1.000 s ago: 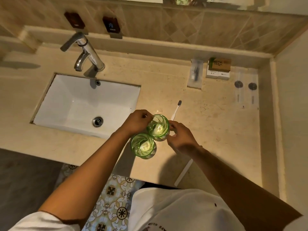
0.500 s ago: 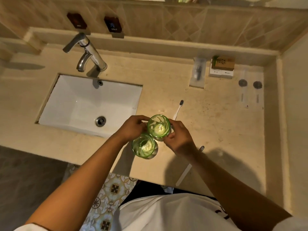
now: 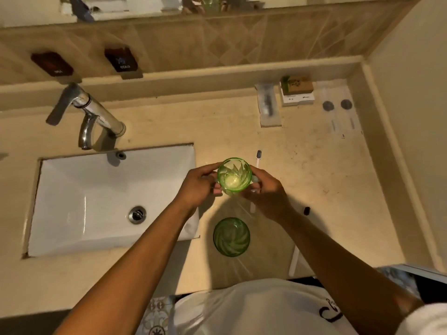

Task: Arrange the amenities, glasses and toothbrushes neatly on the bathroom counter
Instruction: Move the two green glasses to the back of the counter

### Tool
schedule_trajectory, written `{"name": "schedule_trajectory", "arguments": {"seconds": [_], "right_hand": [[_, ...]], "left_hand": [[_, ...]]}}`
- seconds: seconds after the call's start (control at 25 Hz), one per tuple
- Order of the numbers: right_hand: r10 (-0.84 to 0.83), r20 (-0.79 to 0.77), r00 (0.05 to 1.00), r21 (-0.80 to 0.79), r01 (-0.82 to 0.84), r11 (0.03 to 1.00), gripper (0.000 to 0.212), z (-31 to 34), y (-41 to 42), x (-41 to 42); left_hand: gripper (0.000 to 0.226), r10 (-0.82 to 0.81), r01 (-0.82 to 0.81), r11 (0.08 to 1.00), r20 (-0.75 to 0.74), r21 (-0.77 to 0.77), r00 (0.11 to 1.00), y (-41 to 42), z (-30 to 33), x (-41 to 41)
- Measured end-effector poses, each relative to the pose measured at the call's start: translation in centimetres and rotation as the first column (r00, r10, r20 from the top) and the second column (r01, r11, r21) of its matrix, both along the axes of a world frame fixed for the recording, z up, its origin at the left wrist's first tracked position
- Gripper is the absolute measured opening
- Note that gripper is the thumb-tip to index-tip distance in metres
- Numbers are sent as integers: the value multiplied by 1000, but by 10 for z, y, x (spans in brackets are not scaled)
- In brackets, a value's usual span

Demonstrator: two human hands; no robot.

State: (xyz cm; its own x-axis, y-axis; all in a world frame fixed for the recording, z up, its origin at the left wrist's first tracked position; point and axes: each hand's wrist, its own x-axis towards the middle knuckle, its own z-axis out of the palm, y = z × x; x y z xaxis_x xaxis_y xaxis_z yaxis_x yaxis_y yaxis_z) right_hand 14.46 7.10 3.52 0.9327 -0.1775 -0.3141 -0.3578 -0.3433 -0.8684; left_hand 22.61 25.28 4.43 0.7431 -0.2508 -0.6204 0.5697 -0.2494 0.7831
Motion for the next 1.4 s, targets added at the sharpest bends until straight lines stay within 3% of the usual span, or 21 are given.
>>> {"name": "schedule_trajectory", "arguments": {"seconds": [0.08,0.28,0.68,0.8,1.4], "right_hand": [[-16,-16,1000,83,18,996,67,0,-4,19],[-46,32,998,42,44,998,68,-6,-23,76],[-166,38,985,195,156,968,59,-6,-70,199],[-197,31,980,312,178,933,57,-7,-74,215],[-200,87,976,253,173,952,63,-37,-75,237]], "left_hand": [[36,23,-23,1000,9,-13,1000,-3,1,20],[23,133,-133,991,37,-6,990,-28,-3,73],[16,399,-392,899,-6,-195,917,-100,-16,178],[21,417,-405,889,13,-212,909,-108,-21,192],[29,377,-366,905,7,-218,926,-113,-27,209]]}}
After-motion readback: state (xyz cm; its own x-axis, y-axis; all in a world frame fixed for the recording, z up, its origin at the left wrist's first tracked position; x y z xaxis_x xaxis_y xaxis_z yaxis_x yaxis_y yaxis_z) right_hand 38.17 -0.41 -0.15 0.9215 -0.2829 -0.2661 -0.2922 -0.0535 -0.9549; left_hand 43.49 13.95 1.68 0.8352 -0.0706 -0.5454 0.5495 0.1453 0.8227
